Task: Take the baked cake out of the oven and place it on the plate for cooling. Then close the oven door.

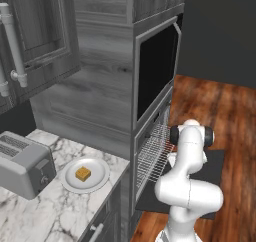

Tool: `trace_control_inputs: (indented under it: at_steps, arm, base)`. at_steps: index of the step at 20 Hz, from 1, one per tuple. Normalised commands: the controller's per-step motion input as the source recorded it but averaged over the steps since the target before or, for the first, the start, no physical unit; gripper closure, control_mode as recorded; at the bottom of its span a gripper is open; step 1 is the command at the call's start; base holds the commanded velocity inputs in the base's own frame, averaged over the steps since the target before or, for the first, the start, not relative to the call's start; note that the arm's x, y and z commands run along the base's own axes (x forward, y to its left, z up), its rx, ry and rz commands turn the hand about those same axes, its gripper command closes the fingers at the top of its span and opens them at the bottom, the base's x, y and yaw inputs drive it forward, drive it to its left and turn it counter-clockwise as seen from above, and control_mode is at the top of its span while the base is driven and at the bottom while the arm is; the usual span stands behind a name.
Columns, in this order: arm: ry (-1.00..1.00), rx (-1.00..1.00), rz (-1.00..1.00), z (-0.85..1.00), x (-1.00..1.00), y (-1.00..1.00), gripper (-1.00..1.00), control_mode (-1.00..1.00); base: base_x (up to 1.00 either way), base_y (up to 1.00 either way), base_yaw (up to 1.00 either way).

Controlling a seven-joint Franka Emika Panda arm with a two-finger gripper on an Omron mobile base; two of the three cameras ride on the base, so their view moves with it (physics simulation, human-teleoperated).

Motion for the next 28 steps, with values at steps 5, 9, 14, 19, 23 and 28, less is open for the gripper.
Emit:
trace_control_inputs:
  at_steps: [5,9,14,19,23,28]
  arm:
    - [0.00,-0.04,0.00,0.17,0.61,0.31,-1.00,-1.00]
    - [0.00,-0.10,0.00,0.10,0.79,0.58,-1.00,-1.00]
    - [0.00,-0.17,-0.01,0.27,0.37,0.55,-1.00,-1.00]
    - [0.00,-0.05,0.00,0.56,-0.31,-0.11,-1.00,-1.00]
    - [-0.01,0.00,0.00,0.63,-0.48,-0.24,-1.00,-1.00]
    - [-0.09,-0.03,0.00,0.63,-0.69,-0.30,-1.00,-1.00]
  base:
    - [0.00,0.00,0.00]
    - [0.00,0.00,0.00]
    - [0.00,0.00,0.00]
    - [0.00,0.00,0.00]
    - [0.00,0.00,0.00]
    - [0.00,0.00,0.00]
